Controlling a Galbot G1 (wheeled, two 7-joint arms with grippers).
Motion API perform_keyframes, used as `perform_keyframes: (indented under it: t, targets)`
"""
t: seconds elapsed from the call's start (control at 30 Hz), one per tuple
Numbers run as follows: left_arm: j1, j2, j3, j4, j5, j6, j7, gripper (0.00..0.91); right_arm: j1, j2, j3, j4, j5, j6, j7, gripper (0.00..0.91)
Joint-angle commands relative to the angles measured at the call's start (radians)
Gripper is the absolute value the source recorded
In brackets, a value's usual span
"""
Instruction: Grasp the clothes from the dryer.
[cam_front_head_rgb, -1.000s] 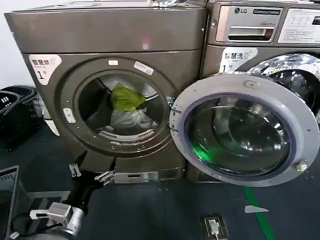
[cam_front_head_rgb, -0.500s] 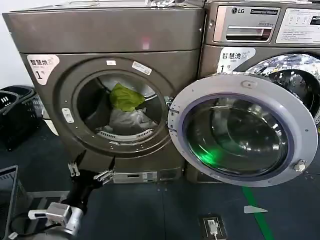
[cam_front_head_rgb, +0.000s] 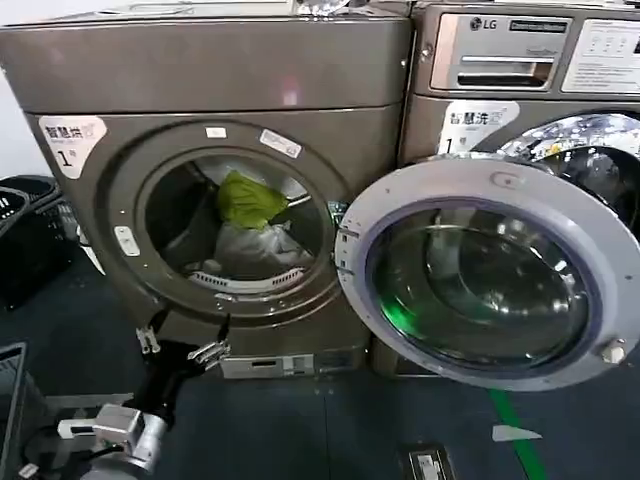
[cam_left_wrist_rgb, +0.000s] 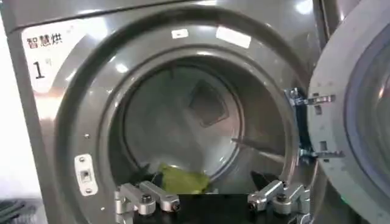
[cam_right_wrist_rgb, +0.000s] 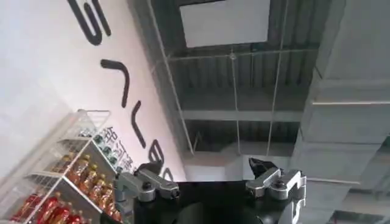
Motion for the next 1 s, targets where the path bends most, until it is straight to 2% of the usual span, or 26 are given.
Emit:
perform_keyframes:
  t: [0.03, 1.0]
  targets:
    - [0.000, 0.001, 0.001, 0.002, 0.000, 0.000, 0.001, 0.907, 0.000, 0.000, 0.000, 0.000, 0.000, 0.002, -0.001, 0.907]
    - [0.005, -0.003, 0.005, 0.000, 0.006, -0.003, 0.002, 0.907, 0.000, 0.016, -0.005, 0.013, 0.013, 0.024, -0.013, 0.907]
